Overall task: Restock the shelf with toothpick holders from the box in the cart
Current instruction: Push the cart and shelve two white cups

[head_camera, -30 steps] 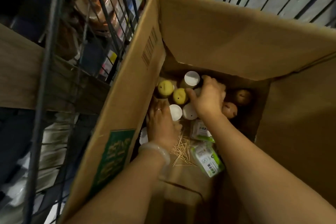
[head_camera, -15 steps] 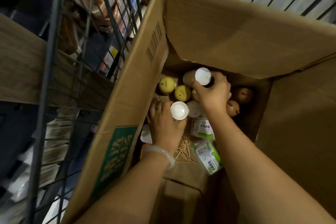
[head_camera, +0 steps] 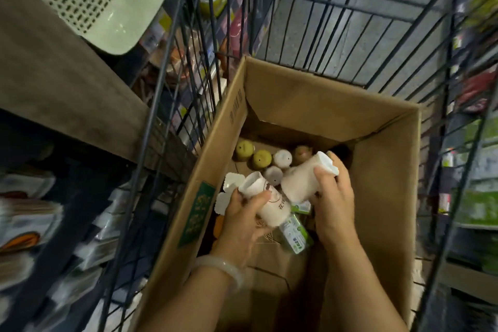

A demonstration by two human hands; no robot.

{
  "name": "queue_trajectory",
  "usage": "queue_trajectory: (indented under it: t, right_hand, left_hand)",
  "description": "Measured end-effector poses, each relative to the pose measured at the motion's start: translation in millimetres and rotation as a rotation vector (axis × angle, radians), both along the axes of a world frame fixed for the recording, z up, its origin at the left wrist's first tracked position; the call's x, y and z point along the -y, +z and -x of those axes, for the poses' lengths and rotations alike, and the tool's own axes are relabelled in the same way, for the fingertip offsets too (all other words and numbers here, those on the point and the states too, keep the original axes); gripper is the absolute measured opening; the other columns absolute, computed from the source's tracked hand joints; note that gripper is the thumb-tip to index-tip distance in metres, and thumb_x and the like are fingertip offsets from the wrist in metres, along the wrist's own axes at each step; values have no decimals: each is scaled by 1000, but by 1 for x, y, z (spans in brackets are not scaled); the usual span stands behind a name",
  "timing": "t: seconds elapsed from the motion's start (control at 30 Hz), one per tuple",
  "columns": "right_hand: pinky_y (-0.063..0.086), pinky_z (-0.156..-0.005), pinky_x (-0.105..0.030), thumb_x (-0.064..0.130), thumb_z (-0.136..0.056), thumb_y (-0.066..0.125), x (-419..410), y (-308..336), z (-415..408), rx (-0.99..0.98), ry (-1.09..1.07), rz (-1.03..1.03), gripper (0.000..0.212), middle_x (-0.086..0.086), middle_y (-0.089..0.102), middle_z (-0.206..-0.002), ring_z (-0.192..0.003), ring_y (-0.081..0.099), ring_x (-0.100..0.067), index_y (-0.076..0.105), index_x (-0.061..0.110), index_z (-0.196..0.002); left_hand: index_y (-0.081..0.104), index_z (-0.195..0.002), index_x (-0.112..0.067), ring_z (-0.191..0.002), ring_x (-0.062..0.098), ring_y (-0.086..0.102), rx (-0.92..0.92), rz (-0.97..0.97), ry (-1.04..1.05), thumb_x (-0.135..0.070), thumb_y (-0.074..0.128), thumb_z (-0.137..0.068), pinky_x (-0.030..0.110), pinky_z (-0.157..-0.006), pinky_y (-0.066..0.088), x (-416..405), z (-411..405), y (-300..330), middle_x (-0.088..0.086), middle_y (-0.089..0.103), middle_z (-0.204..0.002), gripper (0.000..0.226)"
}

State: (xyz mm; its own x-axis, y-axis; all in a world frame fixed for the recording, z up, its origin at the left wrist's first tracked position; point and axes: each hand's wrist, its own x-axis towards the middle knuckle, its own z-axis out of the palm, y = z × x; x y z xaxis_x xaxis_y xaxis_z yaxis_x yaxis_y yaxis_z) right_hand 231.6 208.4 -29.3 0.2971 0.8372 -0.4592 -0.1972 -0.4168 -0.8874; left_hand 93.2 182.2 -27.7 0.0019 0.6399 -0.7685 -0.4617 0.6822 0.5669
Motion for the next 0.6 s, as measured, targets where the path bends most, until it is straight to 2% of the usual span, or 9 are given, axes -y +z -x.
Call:
queue_trajectory:
  t: [0.1, 0.23, 0.33, 0.43, 0.6]
  right_hand:
    - [52, -88, -34, 41, -75, 59, 11, 16, 2, -54, 52, 41, 51, 5, 60, -120, -107, 61, -13, 53, 31, -124]
    - [50, -94, -51, 31, -80, 70, 26, 36, 11, -229, 115, 109, 39, -13, 65, -116, -107, 63, -29, 60, 18, -116]
    - [52, -88, -49, 14, -69, 75, 41, 49, 12, -264, 269, 112, 55, -14, 66, -113, -103, 65, -31, 55, 17, -121]
    - [56, -77, -39, -2, -70, 72, 56, 64, 10, -295, 356, 95, 61, -12, 67, -109, -99, 66, -28, 52, 17, -125]
    - [55, -77, -39, 8, -51, 76, 85, 84, 14, -387, 389, 56, 75, -15, 64, -114, -102, 64, -30, 56, 15, -123]
  left_hand:
    - [60, -109, -22, -100, 23, 65, 22, -47, -21, -12, 62, -85, 41, -75, 55, 7, 8, 21, 7, 67, -108, 26]
    - [59, -115, -16, -94, 22, 70, -5, -108, -131, -12, 68, -79, 31, -71, 56, 27, 17, 41, 9, 71, -104, 37]
    - [57, -117, -13, -92, 21, 70, -56, -117, -165, -10, 74, -75, 30, -72, 56, 42, 26, 48, 10, 71, -103, 46]
    - [57, -120, -15, -99, 23, 68, -70, -140, -225, -17, 84, -63, 41, -87, 54, 55, 36, 59, 8, 70, -107, 63]
    - [57, -121, -15, -108, 25, 64, 26, -179, -284, -14, 74, -65, 42, -95, 50, 81, 53, 89, 9, 69, -113, 58]
